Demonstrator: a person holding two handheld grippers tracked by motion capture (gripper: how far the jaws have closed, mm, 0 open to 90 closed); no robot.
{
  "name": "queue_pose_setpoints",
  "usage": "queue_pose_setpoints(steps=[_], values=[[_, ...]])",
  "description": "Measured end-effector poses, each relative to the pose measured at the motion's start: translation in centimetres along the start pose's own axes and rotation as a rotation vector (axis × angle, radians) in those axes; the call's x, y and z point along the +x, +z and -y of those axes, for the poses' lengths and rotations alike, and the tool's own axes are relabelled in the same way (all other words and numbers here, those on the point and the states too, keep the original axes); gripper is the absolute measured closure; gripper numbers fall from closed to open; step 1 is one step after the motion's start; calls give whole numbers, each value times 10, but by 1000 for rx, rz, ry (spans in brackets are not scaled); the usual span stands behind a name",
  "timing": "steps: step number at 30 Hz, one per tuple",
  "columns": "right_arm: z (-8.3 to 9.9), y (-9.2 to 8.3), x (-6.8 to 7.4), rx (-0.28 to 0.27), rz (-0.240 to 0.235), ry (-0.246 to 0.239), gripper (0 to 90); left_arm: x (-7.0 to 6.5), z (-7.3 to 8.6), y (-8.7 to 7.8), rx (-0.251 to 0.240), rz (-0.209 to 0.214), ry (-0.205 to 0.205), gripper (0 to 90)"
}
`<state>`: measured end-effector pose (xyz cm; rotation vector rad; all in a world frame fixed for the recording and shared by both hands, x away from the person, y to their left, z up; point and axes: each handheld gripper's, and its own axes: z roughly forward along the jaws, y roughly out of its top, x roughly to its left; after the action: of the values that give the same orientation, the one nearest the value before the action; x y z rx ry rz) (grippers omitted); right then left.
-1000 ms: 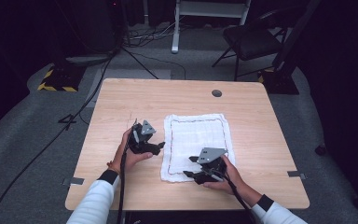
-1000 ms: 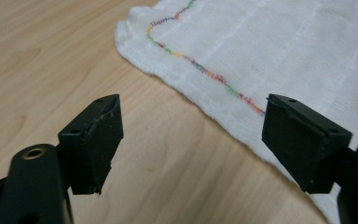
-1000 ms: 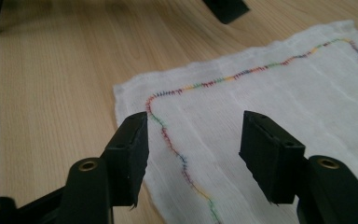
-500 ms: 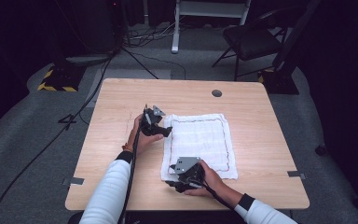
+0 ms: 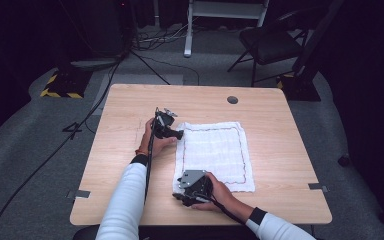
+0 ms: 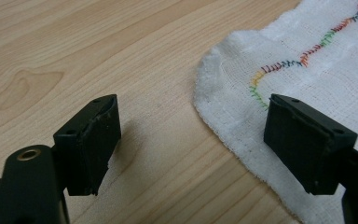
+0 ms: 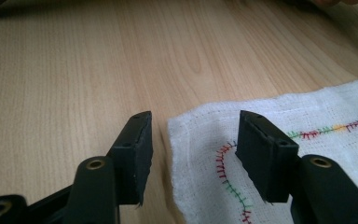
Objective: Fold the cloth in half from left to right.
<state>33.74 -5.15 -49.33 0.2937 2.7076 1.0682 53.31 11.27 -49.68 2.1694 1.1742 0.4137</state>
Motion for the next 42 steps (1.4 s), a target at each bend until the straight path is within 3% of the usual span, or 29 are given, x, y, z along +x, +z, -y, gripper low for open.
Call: queue_pose_setpoints(steps=[2,4,5,6,7,8,11,14,18,22,28,37,42], values=[[0,0,-3,1,33,10,509,2,0,-1,-4,34,18,236],[0,1,-4,1,35,21,550,3,0,-2,1,39,25,331],[0,1,-5,1,33,28,608,2,-1,-3,-4,47,28,331],[0,0,-6,7,45,24,718,1,-1,-4,0,52,35,489],[0,0,-6,11,44,24,756,-1,-2,-5,1,79,51,547],[0,0,-6,16,49,25,783,-1,-2,-5,1,79,51,616],[0,0,-7,21,57,26,826,-2,-1,-5,-3,118,39,762],[1,-1,-7,18,61,30,846,-4,1,-6,-11,123,32,842],[0,-3,-7,12,55,20,854,1,5,-10,-9,132,31,860],[-1,-10,-6,-6,59,-1,856,6,9,-18,-6,106,11,863],[-5,-14,-8,-16,44,1,857,12,13,-31,-16,99,22,866],[-18,-18,-4,-48,40,-21,858,30,28,-58,-70,100,-4,867],[-20,-26,-6,-69,57,-12,858,29,23,-67,-83,81,11,869]])
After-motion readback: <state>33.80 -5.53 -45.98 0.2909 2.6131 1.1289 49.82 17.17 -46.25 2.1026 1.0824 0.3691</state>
